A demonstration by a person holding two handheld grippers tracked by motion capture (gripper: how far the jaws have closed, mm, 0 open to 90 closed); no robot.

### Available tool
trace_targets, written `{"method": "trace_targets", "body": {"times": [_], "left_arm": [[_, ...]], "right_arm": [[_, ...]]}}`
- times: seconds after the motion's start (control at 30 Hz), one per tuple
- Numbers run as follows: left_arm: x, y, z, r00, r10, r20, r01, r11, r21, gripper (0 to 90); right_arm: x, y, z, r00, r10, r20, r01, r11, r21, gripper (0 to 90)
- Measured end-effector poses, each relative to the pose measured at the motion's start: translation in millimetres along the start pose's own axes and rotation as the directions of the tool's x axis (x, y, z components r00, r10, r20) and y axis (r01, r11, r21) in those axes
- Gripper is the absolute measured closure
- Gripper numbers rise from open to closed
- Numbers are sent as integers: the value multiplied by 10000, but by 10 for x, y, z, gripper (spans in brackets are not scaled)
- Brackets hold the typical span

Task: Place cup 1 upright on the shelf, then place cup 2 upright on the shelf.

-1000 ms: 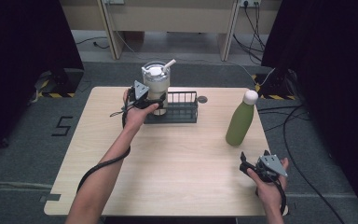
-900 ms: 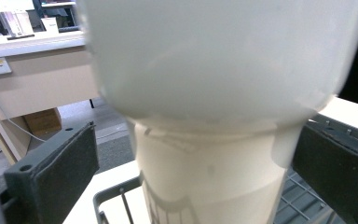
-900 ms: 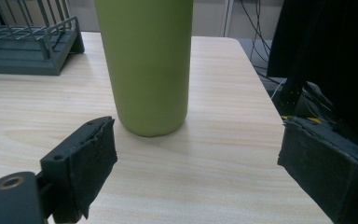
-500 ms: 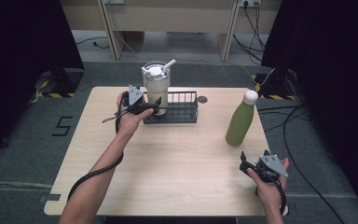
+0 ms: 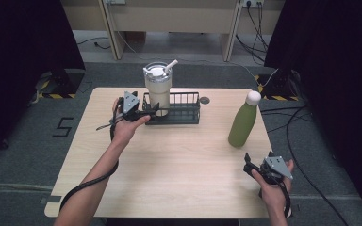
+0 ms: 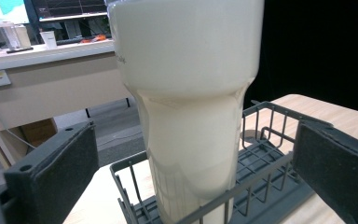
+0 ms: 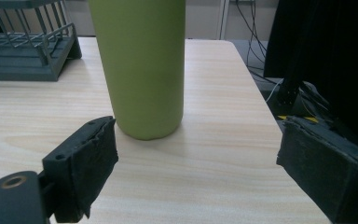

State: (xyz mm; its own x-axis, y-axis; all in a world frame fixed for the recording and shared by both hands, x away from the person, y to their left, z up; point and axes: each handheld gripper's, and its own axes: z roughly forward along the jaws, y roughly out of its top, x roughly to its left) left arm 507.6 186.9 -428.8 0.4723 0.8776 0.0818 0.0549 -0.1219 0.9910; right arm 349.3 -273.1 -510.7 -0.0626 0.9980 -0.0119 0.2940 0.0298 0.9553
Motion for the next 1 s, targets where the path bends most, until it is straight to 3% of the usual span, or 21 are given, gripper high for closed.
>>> {"method": "trace_targets", "body": {"times": [0.33,0.53,0.7,1.0], "left_arm": [[-13,34,-110,9999,61,98,-58,9997,-249,0],[-37,-24,-155,9998,50,207,-46,9998,-189,0],[-37,-56,-225,9998,86,203,-82,9998,-195,0],[2,-97,-429,9999,116,70,-114,9996,-256,0]], "right_arm": [[25,72,1,9998,-137,-121,135,9998,-174,116],[43,101,1,9990,-323,-305,316,9992,-241,91],[87,165,-4,9957,-629,-681,608,9976,-320,59],[147,349,39,9939,-779,-779,722,9947,-736,58]]}}
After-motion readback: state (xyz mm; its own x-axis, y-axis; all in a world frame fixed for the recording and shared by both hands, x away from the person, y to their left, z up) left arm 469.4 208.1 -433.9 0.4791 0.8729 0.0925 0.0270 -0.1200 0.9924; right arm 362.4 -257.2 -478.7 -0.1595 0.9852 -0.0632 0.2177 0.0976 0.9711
